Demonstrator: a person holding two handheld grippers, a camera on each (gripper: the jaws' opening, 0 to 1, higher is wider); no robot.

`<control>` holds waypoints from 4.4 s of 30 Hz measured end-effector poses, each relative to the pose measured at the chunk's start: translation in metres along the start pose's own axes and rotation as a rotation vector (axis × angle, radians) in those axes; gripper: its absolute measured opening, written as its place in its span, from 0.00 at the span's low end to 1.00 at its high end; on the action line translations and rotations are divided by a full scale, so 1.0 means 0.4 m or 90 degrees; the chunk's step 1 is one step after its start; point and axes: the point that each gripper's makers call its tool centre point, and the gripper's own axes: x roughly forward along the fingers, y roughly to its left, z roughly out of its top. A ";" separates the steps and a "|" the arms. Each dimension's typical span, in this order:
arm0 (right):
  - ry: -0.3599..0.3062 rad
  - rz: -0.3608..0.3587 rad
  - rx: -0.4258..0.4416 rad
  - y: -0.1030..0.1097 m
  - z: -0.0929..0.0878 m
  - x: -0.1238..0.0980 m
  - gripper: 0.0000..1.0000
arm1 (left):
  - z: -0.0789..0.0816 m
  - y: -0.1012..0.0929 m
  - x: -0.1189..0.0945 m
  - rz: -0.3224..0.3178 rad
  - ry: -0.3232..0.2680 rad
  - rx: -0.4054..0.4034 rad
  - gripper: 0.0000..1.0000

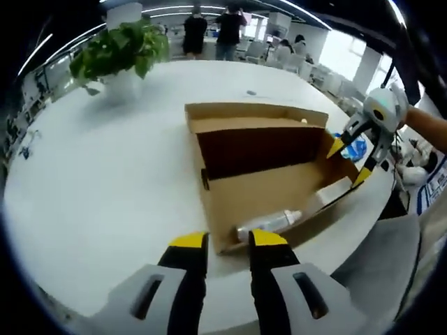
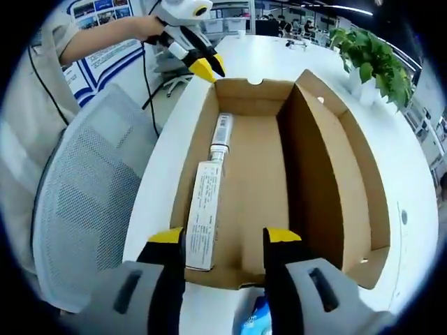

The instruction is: Operate the shoe box by opening the lid, removing the specified soft item, and placing it in the target area until the item is outside and the box remains undamaged.

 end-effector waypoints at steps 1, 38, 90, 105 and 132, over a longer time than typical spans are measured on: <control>-0.002 0.005 0.006 0.000 0.002 0.007 0.39 | -0.002 0.002 0.003 0.000 0.002 -0.011 0.17; 0.006 0.012 0.022 0.039 0.034 0.022 0.15 | -0.022 0.010 0.019 0.008 -0.003 -0.074 0.03; -0.024 -0.075 -0.079 0.012 0.082 -0.319 0.15 | -0.023 0.008 0.021 0.054 0.013 -0.075 0.01; 0.004 -0.121 -0.074 -0.058 -0.027 -0.427 0.14 | -0.023 0.008 0.021 0.054 0.018 -0.073 0.01; 0.099 -0.164 -0.039 -0.173 -0.285 -0.526 0.15 | -0.021 0.010 0.019 0.056 0.018 -0.073 0.01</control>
